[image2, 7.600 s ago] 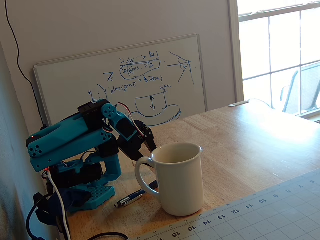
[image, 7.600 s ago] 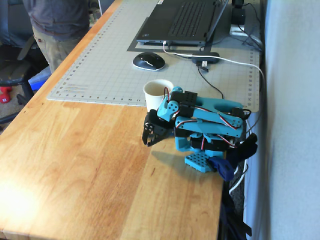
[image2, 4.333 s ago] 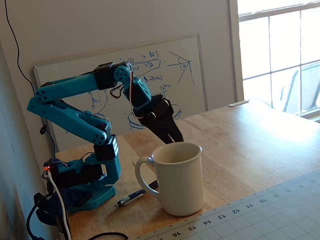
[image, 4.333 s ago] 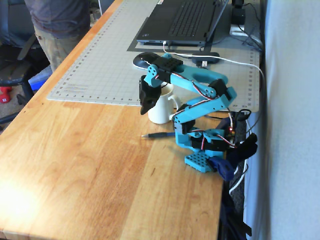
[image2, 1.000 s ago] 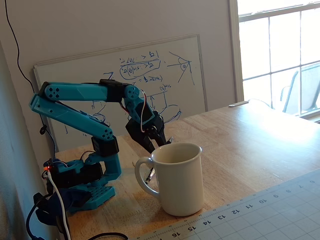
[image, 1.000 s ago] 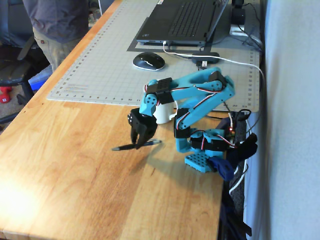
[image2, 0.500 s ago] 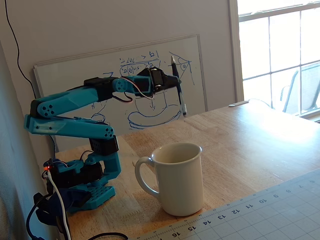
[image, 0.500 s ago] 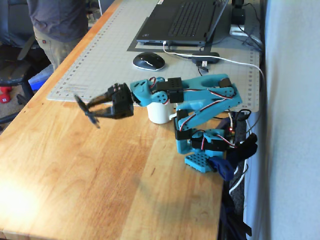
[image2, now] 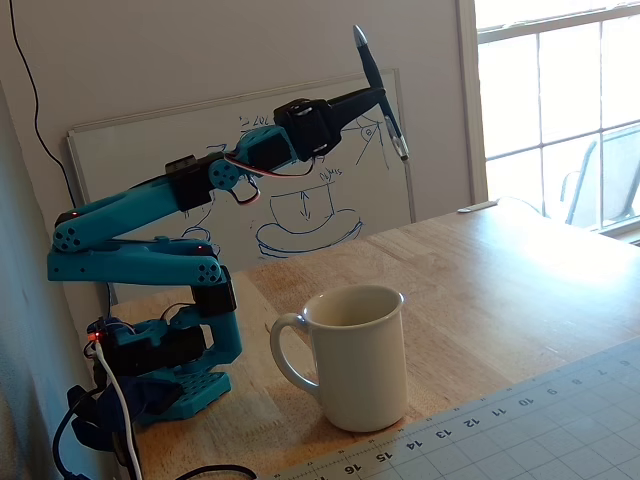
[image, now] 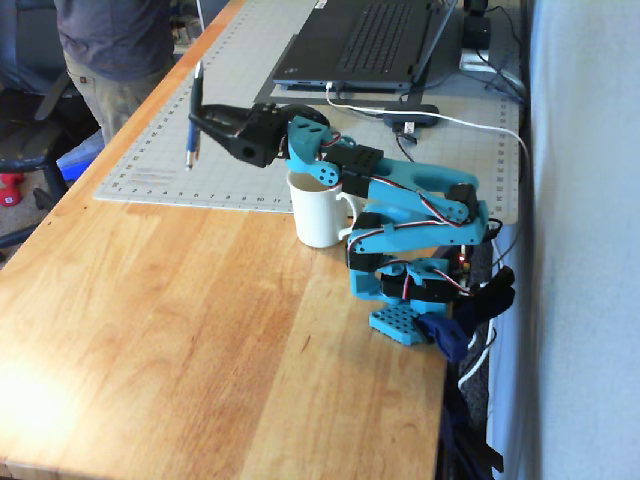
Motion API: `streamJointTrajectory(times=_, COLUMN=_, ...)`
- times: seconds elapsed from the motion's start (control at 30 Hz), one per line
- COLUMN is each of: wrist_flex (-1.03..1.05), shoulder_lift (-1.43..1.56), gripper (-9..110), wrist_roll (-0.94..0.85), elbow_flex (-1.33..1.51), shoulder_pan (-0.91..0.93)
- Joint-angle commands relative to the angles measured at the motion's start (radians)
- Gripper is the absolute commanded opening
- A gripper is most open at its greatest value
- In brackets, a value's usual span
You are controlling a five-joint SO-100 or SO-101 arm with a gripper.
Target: Grasp a pen and put it in a mug.
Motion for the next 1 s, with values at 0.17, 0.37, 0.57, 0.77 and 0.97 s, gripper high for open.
streamJointTrajectory(times=0.17, wrist_flex=-0.034, shoulder_lift=0.021, gripper=1, wrist_roll=0.011, elbow_flex=-0.025, shoulder_pan=0.422)
streamJointTrajectory(times=0.37, wrist_flex=-0.034, shoulder_lift=0.021, gripper=1, wrist_roll=0.011, elbow_flex=-0.02, shoulder_pan=0.6)
streamJointTrajectory(times=0.57, wrist_flex=-0.009, shoulder_lift=0.08, gripper=1, wrist_roll=-0.002, elbow_flex=0.009, shoulder_pan=0.65)
streamJointTrajectory(times=0.77, wrist_flex=0.164, shoulder_lift=0.204, gripper=1, wrist_roll=-0.002, elbow_flex=0.063, shoulder_pan=0.644)
streamJointTrajectory(times=0.97, wrist_flex=0.454, shoulder_lift=0.334, gripper=1, wrist_roll=-0.002, elbow_flex=0.06, shoulder_pan=0.63)
